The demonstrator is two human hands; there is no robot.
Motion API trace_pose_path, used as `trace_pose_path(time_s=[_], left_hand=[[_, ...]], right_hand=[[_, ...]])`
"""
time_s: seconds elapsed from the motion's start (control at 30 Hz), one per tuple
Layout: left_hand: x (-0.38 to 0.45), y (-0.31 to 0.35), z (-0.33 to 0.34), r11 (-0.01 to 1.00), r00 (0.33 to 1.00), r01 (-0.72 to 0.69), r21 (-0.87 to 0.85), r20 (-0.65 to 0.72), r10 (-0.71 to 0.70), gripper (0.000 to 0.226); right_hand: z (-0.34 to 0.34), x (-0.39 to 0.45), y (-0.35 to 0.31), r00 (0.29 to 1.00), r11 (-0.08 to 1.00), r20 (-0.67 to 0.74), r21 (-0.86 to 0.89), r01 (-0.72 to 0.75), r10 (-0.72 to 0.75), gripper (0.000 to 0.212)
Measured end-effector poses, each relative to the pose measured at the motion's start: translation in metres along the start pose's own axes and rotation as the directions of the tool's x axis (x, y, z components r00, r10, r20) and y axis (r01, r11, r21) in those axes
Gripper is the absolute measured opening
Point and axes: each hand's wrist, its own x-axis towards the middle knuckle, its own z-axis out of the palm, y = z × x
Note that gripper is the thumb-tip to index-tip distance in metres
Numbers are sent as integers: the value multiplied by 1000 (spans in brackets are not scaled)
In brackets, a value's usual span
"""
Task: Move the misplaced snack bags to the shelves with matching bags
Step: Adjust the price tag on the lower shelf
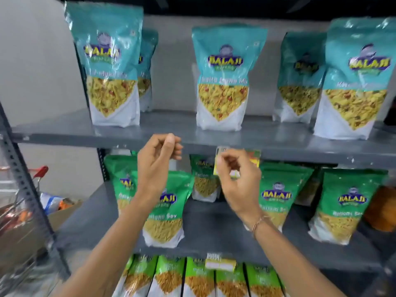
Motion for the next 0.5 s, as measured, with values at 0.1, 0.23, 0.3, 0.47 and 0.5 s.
trace_pose_path(time_s=[0.1,0.23,0.3,0.47,0.5], left_hand=[[-40,-53,-40,978,977,191,80,-114,-182,19],[-72,-138,-98,800,861,501,329,-285,-422,8],[-77,-170,-120,626,806,579,523,-252,-535,10],[-81,-210,-141,456,667,532,714,-22,-745,53],[-83,-211,-140,463,639,563,684,-5,-769,65]], right_hand=[[20,-67,32,918,978,339,-85,-189,206,1],[50,-117,101,584,818,573,-383,-430,575,23],[63,-129,126,376,709,605,-542,-451,702,49],[96,-143,149,165,697,693,-620,-360,702,80],[102,-145,151,168,695,694,-610,-380,700,83]])
